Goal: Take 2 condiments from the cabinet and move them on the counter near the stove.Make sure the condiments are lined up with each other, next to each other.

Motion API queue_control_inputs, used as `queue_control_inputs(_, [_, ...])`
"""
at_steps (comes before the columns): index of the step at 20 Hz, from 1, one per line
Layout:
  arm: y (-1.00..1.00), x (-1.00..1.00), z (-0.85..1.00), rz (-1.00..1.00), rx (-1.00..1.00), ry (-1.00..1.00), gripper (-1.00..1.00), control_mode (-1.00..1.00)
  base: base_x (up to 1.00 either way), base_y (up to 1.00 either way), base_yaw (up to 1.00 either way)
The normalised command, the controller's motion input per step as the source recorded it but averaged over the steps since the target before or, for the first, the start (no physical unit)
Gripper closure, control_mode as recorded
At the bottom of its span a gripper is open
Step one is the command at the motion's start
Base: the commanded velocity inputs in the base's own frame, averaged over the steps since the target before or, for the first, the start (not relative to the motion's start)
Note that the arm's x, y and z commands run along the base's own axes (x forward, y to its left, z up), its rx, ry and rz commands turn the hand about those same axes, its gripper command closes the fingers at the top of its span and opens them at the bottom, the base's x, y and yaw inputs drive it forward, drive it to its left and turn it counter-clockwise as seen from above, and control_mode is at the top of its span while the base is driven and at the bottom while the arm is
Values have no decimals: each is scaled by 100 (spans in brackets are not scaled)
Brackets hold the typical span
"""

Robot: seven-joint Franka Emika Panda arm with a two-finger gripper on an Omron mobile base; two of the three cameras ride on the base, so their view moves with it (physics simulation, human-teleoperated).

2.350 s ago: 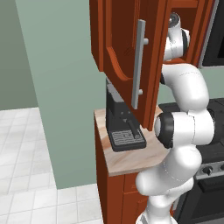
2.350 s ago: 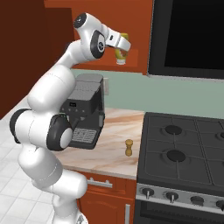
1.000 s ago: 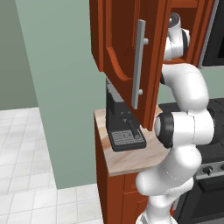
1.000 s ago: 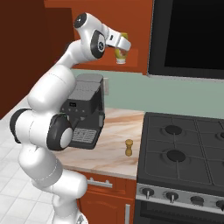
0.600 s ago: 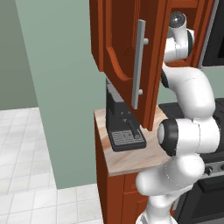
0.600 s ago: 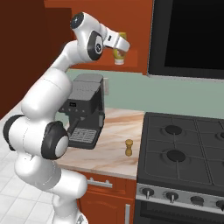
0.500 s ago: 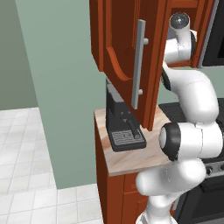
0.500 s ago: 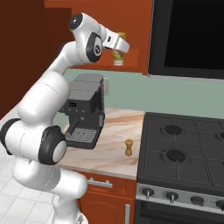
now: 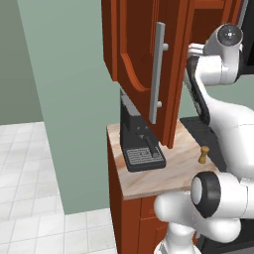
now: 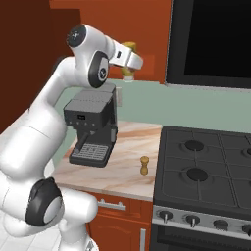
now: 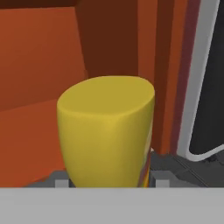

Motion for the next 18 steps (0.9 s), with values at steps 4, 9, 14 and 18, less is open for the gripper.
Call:
queue_control_inputs(4, [-7, -81, 1, 17, 0, -2, 100, -100, 0, 0, 0])
queue_control_inputs(9, [-11, -73, 0, 21, -1, 0, 100, -100, 0, 0, 0])
queue_control_inputs(14, [-24, -65, -1, 22, -5, 0, 100, -100, 0, 0, 0])
queue_control_inputs(18, [-39, -43, -17, 23, -7, 0, 100, -100, 0, 0, 0])
